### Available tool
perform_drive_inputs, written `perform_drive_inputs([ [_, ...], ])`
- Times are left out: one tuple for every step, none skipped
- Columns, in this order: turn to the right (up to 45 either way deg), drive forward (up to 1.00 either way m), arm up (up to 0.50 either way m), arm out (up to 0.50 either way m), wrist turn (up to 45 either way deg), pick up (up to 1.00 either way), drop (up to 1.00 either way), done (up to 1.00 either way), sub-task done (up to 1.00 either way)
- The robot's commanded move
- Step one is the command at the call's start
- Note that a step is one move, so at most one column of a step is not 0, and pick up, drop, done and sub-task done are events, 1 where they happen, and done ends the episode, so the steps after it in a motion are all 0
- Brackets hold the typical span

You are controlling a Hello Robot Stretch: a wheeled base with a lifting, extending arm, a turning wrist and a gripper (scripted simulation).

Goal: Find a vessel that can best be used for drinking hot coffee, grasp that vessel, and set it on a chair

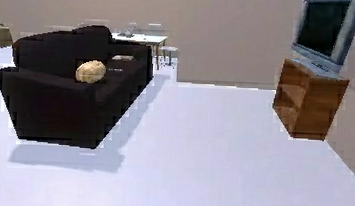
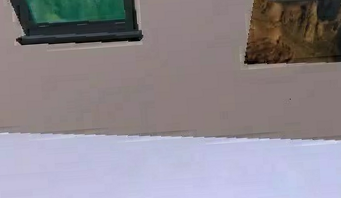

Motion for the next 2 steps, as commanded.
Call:
perform_drive_inputs([
  [-33.0,0.00,0.00,0.00,0.0,0.00,0.00,0.00,0.00],
  [0.0,0.35,0.00,0.00,0.0,0.00,0.00,0.00,0.00],
])
